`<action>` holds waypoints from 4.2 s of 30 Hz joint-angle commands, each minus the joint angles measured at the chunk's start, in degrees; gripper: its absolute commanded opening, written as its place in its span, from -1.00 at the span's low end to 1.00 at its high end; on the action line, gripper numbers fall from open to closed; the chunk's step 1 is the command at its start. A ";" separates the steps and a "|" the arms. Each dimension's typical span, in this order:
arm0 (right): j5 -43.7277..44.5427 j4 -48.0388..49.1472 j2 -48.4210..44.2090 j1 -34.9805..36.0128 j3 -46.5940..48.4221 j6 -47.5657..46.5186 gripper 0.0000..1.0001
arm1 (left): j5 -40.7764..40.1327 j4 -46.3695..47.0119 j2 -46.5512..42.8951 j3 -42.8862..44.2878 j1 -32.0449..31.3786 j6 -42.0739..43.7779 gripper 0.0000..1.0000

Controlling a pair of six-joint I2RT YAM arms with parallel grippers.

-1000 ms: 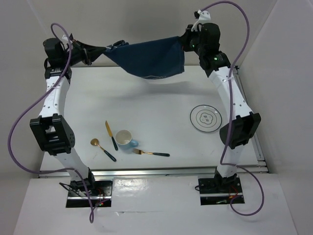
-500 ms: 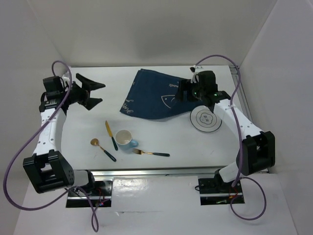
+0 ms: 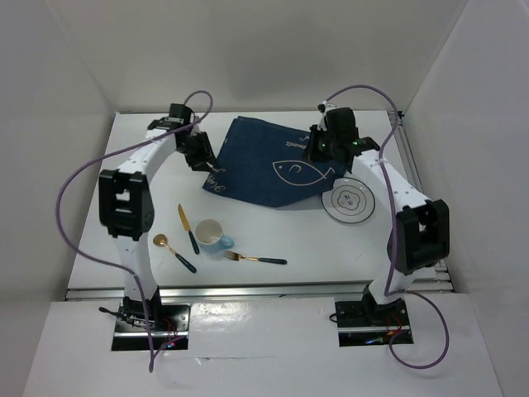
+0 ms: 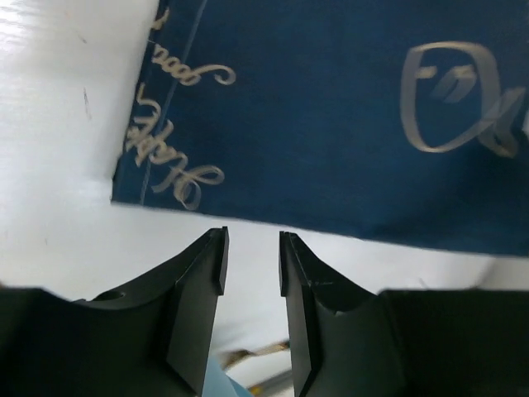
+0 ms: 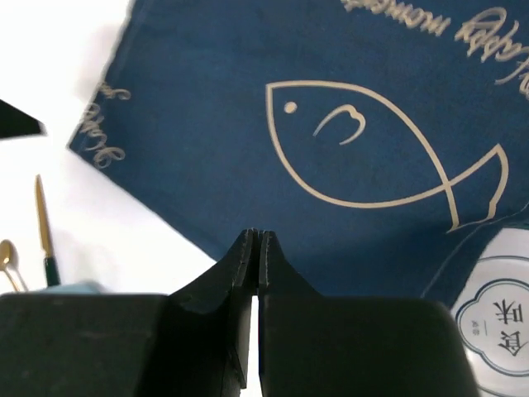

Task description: Set the dinner table for one person

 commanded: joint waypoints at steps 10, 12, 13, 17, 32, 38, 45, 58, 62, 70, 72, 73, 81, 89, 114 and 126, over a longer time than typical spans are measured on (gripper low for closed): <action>5.33 -15.02 22.26 0.21 18.24 5.82 -0.97 | -10.18 -10.33 21.67 17.45 -5.31 5.49 -0.29; 6.48 -15.65 25.08 0.21 18.77 6.35 -0.97 | -10.72 -10.34 22.29 15.80 -4.79 4.78 -0.39; 7.18 -15.65 25.61 0.21 17.99 6.35 -0.97 | -10.20 -10.34 22.30 14.48 -3.92 4.08 -0.41; 5.96 -13.45 26.66 0.21 15.09 6.35 -0.97 | -11.60 -7.35 18.80 5.96 -0.85 2.93 -0.44; 1.04 -11.07 33.35 2.49 11.13 7.05 -1.00 | -8.08 2.14 0.59 -21.22 8.75 2.57 -0.46; 6.38 -10.28 33.88 2.49 7.18 9.86 -1.00 | -6.76 2.14 0.59 -22.97 5.50 3.72 -0.46; 13.25 -13.45 33.35 -1.19 6.03 12.15 -1.00 | -7.38 2.14 1.64 -22.45 -0.56 3.20 -0.46; 17.03 -12.04 28.61 -6.74 -0.47 10.40 -1.00 | -9.13 1.09 1.39 -22.45 -1.80 4.33 -0.46; 16.51 -12.04 27.46 -6.74 -0.47 10.40 -1.00 | -10.37 0.03 0.76 -22.45 -1.80 5.56 -0.46; 16.50 -12.04 25.26 -6.21 -3.37 9.87 -1.00 | -10.89 -0.49 -0.37 -23.15 -1.80 6.09 -0.46; 16.50 -11.51 25.26 -6.21 -4.16 9.87 -1.00 | -10.89 0.20 -0.99 -25.17 -1.80 6.09 -0.48; 16.50 -10.91 25.26 -5.69 -4.17 9.87 -1.00 | -11.50 0.21 -0.99 -25.70 -1.80 6.09 -0.51; 15.36 -12.12 21.84 -4.63 -3.31 9.34 -1.00 | -12.21 0.83 -2.93 -26.24 -1.80 6.09 -0.51; 14.83 -16.61 12.54 -4.63 9.10 8.81 0.14 | -12.83 -5.76 -6.26 -17.36 -2.93 7.85 -0.11; -5.03 5.53 -26.15 -32.22 -47.57 31.13 0.61 | -8.51 -4.71 -19.98 -16.65 -5.14 6.79 0.41; 0.07 17.65 -21.32 -32.22 -54.25 40.80 0.42 | -8.08 -4.18 -18.84 -16.65 -5.14 6.80 0.38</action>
